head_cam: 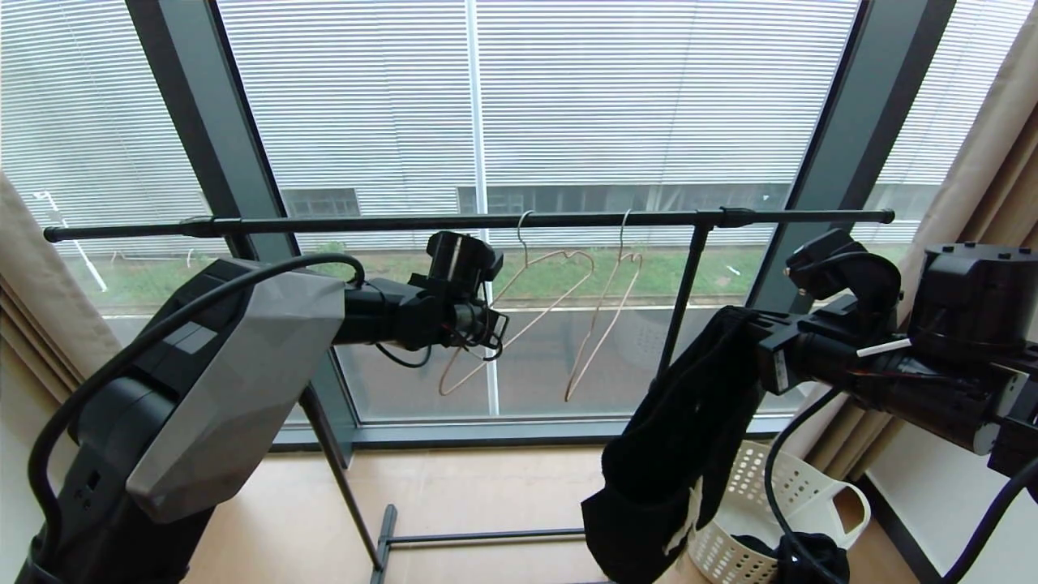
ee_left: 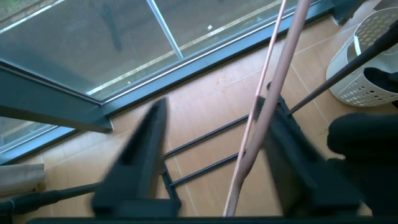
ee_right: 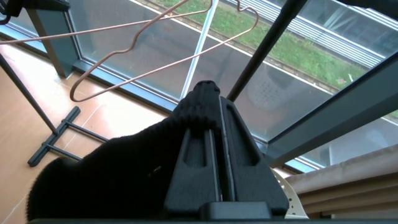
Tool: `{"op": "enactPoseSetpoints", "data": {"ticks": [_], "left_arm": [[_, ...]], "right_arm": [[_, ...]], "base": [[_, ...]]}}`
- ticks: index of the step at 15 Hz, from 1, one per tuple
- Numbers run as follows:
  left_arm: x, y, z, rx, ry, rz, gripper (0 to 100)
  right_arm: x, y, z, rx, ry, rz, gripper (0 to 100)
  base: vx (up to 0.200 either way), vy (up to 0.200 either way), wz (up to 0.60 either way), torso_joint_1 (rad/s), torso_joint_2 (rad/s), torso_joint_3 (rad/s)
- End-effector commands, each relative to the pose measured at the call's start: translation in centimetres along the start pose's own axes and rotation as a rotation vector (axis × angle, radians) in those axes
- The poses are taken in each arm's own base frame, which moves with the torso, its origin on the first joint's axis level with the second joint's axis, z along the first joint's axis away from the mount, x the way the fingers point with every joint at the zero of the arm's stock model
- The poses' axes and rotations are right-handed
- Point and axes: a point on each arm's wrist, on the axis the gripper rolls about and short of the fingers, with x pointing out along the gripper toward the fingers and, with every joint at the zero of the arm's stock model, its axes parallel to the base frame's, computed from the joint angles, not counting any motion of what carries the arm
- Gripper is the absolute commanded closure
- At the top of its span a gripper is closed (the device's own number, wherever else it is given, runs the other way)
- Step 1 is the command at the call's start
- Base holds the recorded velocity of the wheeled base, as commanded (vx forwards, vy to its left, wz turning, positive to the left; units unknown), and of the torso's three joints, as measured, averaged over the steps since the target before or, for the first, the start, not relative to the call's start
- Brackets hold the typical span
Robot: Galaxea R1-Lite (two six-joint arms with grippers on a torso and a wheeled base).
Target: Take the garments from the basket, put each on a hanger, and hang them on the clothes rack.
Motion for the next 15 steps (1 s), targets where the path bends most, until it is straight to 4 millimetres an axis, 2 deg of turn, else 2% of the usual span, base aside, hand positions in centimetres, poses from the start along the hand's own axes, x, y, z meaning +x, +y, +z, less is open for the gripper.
{"op": "enactPoseSetpoints", "data": {"ticks": [1,6,15], "left_arm": [[-0.1,-0.1,0.1,-0.002,-0.004,-0.001,100],[-0.9,0.2,0.7,-0.009,-0.022,0.003,100],[-5.0,0.8,1.4,-0.044,-0.022,-0.002,100]], "right_arm": [[0.1,0.0,0.0,0.0,0.0,0.001,100],[0.0,0.0,0.0,-0.002,0.002,0.001,100],[0.0,0.0,0.0,-0.002,0.002,0.001,100]], "base": [[0.0,0.0,0.0,0.0,0.0,0.0],[0.0,0.0,0.0,0.0,0.0,0.0],[0.0,0.0,0.0,0.0,0.0,0.0]]}}
